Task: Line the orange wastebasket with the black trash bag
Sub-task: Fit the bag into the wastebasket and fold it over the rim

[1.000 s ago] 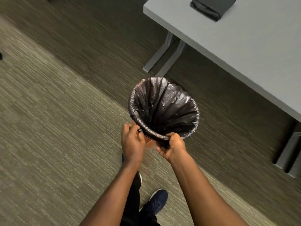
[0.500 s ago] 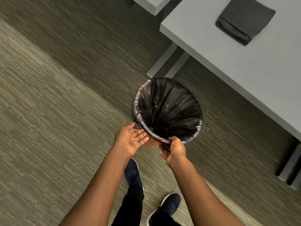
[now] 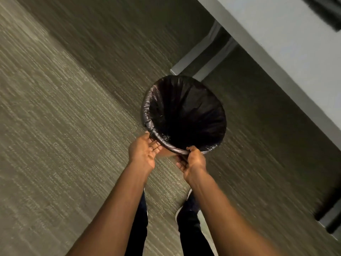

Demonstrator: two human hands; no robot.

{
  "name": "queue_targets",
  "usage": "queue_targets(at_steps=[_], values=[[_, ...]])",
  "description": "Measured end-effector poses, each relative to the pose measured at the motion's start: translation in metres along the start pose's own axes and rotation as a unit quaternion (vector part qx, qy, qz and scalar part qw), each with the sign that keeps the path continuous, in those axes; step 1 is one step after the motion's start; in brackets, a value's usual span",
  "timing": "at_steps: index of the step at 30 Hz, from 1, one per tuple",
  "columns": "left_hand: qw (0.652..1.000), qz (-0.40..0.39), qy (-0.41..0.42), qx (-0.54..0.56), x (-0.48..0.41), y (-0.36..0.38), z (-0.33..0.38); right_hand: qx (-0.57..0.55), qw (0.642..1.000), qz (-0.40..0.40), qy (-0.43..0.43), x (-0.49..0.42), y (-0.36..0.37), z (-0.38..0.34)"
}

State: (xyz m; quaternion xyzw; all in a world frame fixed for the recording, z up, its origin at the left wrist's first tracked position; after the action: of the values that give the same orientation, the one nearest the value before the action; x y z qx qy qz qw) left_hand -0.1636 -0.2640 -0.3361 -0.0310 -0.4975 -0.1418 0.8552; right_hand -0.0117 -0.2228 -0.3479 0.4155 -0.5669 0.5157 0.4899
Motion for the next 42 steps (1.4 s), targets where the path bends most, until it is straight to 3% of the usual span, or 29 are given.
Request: queue_targets(at_steps=[12,17,22,30,42], values=[[0.999,-0.041,-0.008,0.002,-0.029,0.028,-0.043,0.048,0.998,-0.022,-0.036,-0.068,-0.017,-0.050],[0.999,-0.008,0.041,-0.032,-0.040,0.024,-0.048,0.072,0.996,-0.031,-0.031,-0.083,-0.014,-0.048],[0.998,0.017,0.059,0.001,-0.036,0.021,-0.048,0.067,0.997,-0.028,-0.023,-0.092,-0.010,-0.041],[0.994,-0.089,0.020,-0.060,-0.036,0.028,-0.056,0.056,0.998,-0.025,-0.024,-0.101,-0.023,-0.041],[0.998,-0.030,0.042,-0.020,-0.044,0.028,-0.073,0.056,0.998,0.002,-0.042,-0.110,-0.027,-0.045]])
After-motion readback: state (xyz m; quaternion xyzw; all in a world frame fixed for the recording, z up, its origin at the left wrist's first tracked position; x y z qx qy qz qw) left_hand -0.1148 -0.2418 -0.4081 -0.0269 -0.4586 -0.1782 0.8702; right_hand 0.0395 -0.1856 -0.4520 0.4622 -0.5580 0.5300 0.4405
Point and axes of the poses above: each hand's wrist, its own x-axis away from the middle knuckle, its own y-axis out of the palm, z = x × y, the point moved 5 cm from there along -x, towards the middle knuckle, and after that the axes turned 14 degrees about y, right-handed, at the moved point
